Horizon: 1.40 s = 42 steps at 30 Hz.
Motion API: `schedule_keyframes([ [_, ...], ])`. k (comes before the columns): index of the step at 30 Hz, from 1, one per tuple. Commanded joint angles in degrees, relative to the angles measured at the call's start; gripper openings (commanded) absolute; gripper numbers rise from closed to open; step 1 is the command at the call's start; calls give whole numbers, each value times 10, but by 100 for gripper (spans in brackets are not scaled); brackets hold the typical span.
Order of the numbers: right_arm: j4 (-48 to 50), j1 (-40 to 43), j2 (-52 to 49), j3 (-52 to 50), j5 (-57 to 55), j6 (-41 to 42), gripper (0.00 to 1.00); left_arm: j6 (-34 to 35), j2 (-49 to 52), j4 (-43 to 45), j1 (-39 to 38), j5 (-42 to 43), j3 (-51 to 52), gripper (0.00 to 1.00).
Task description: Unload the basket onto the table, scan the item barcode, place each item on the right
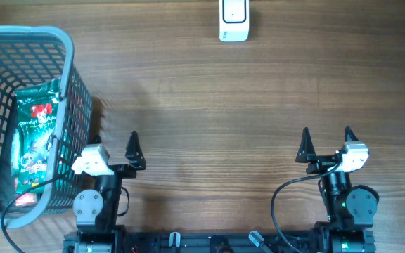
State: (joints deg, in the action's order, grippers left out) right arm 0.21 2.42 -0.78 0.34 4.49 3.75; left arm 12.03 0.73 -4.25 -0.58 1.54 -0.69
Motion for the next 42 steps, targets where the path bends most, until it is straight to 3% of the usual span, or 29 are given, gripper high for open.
schedule_keyframes([
  [1, 1, 1, 3, 0, 7, -7, 100, -13, -4, -1, 1, -3, 3, 100],
  [24, 1, 1, 3, 0, 7, -7, 100, -10, -4, 3, 1, 0, 3, 100],
  [30, 1, 1, 3, 0, 7, -7, 100, 17, -4, 21, 1, 65, 0, 100],
  [42, 1, 1, 3, 0, 7, -7, 100, 17, 21, -102, 1, 93, -148, 100],
])
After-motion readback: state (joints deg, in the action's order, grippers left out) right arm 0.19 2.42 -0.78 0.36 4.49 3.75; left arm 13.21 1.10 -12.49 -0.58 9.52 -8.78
